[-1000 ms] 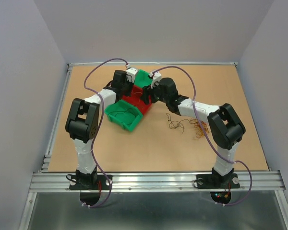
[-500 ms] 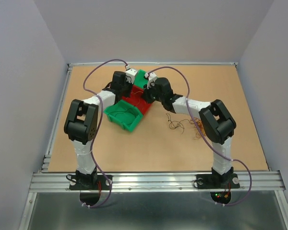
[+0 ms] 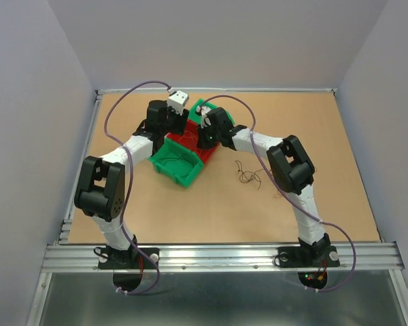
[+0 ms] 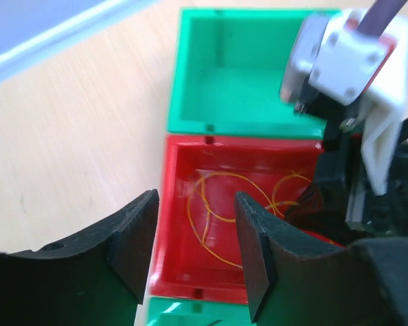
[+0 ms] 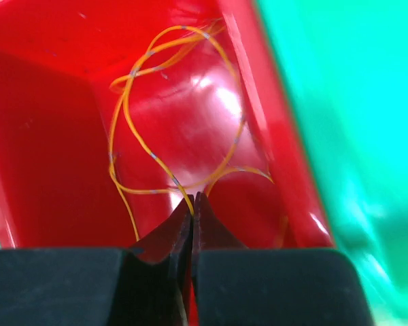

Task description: Untangle the cables

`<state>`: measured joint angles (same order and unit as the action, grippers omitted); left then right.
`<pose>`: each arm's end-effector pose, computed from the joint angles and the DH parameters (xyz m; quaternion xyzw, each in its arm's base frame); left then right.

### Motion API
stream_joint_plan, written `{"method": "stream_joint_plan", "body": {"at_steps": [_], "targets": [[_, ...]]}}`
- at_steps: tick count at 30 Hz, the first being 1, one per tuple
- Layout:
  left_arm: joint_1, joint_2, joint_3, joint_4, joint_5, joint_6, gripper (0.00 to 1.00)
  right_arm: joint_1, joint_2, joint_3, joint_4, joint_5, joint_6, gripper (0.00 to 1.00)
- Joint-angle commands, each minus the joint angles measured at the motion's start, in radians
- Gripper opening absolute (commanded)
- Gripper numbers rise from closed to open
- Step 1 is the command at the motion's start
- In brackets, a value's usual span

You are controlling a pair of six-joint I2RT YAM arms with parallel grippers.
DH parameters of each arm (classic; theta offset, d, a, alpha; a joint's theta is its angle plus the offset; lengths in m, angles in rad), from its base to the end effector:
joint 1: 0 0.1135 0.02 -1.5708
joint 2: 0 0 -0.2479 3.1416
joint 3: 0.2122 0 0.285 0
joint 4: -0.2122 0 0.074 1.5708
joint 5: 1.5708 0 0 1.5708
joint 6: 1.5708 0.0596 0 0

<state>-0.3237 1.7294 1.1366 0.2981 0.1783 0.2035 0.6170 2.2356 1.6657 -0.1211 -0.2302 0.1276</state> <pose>0.4239 -0.1534 0.2139 0.2597 0.7586 -0.1070 0.5879 0.4339 0.3245 0.1247 -0.2652 0.8602 0.2507 0.3563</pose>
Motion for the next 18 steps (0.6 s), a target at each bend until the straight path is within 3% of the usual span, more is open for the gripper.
{"method": "stream_joint_plan", "body": {"at_steps": [1,9,15,18], "targets": [[0.050,-0.094,-0.024,0.105,0.035,-0.044,0.60,0.009,0.039,0.083,-0.098,-0.023,-0.022,0.00],[0.118,-0.172,-0.098,0.211,0.096,-0.105,0.60,0.049,0.179,0.273,-0.310,0.061,-0.088,0.01],[0.161,-0.277,-0.174,0.278,0.093,-0.133,0.60,0.087,0.070,0.151,-0.313,-0.043,-0.242,0.01],[0.164,-0.344,-0.202,0.308,0.090,-0.119,0.67,0.118,0.041,0.106,-0.302,-0.032,-0.276,0.17]]}}
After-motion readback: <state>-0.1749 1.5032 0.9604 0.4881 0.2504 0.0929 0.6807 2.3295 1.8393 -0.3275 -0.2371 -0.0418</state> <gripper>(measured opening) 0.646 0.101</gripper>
